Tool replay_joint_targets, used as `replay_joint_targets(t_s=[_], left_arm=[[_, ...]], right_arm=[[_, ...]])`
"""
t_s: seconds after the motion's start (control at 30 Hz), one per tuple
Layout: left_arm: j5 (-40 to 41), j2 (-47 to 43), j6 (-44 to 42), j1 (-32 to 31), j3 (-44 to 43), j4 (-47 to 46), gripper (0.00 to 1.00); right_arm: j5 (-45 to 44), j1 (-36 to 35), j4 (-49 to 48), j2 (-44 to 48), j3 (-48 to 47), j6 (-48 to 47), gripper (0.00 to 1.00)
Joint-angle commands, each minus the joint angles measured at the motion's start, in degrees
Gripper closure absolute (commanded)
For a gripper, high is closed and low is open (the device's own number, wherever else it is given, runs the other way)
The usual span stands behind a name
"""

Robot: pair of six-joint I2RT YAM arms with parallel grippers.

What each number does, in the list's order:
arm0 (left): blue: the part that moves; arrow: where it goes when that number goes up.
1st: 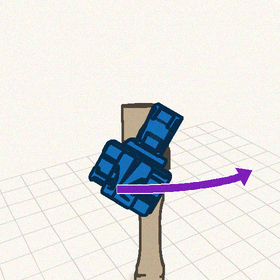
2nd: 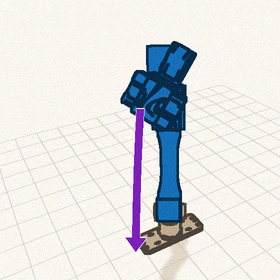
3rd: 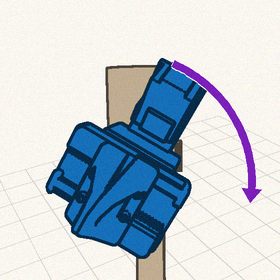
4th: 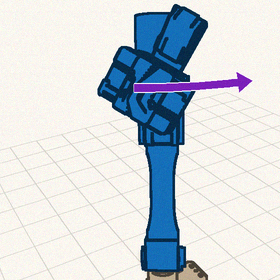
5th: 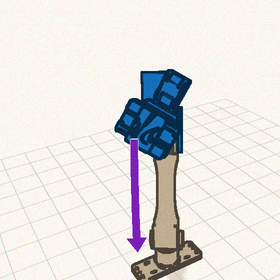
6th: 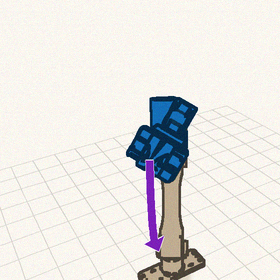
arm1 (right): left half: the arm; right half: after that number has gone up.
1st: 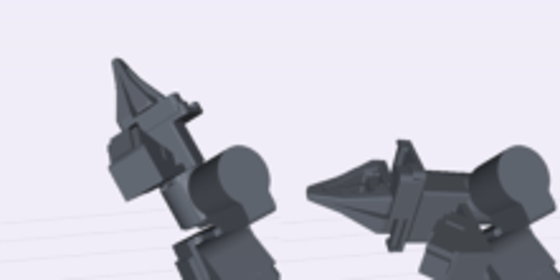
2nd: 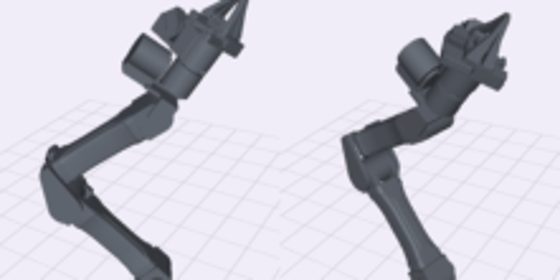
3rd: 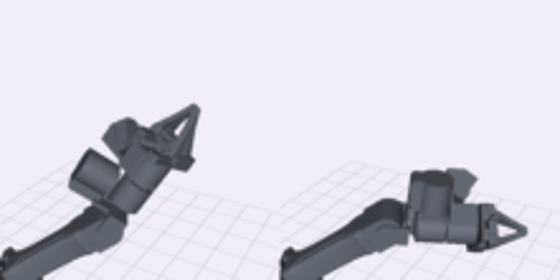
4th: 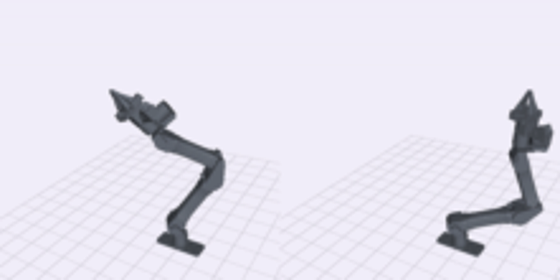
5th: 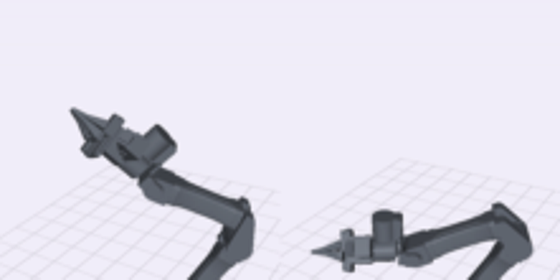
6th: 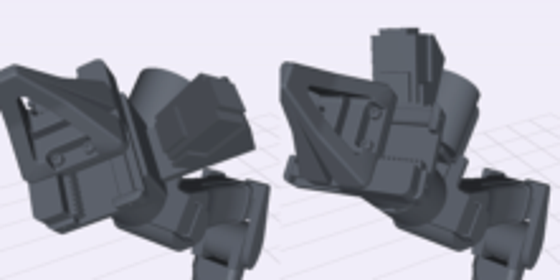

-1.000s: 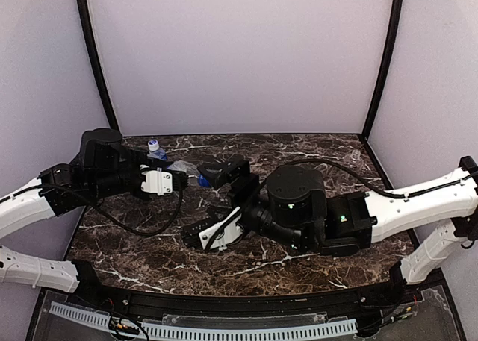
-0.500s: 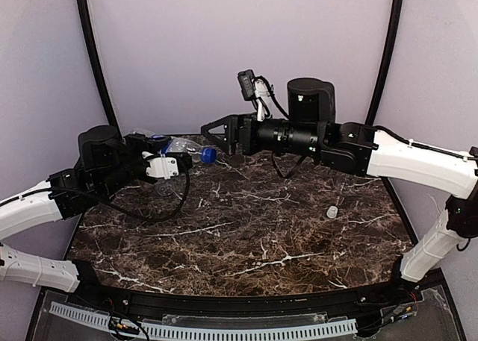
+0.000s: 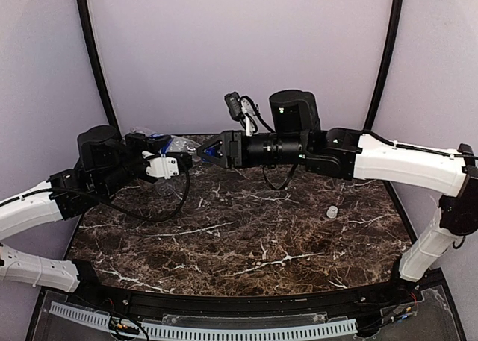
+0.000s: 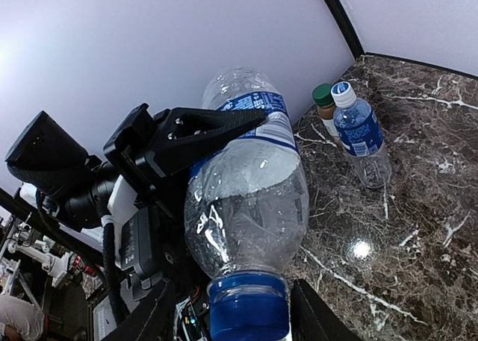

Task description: Unscrew the bottle caps

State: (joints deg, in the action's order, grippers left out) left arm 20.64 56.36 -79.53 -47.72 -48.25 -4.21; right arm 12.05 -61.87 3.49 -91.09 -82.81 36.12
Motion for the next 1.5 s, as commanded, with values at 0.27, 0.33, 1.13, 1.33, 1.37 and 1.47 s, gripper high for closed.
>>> replay_joint_targets(t_s=[0.27, 0.33, 1.13, 1.33, 1.37, 1.47], left_arm=[[0.1, -0.5, -0.2, 0.3, 0.8, -1.1, 0.78], [0.1, -0.5, -0.2, 0.3, 0.8, -0.9, 0.78], [-14.8, -3.2, 11.2, 0.2, -1.5, 27.8, 0.84], [-15.4, -4.3, 16.4, 0.3, 0.5, 27.9, 0.84], [-15.7, -4.5, 19.2, 0.3, 0.9, 27.6, 0.83], [-17.4, -5.8, 26.8, 0.6, 1.9, 26.0, 0.83]], right_arm=[[-1.4, -0.2, -0.1, 1.1, 1.4, 1.1, 0.77], [-1.4, -0.2, 0.1, 1.1, 1.2, 0.8, 0.86], [-50.1, -21.4, -6.3, 4.6, 13.1, -114.4, 1.00], [-51.2, -21.1, -12.5, 6.8, 12.4, -110.8, 1.00], [-52.5, -19.9, -10.5, 6.6, 10.1, -104.1, 1.00], [-52.9, -12.3, 11.2, 5.3, 0.6, -74.9, 1.00]])
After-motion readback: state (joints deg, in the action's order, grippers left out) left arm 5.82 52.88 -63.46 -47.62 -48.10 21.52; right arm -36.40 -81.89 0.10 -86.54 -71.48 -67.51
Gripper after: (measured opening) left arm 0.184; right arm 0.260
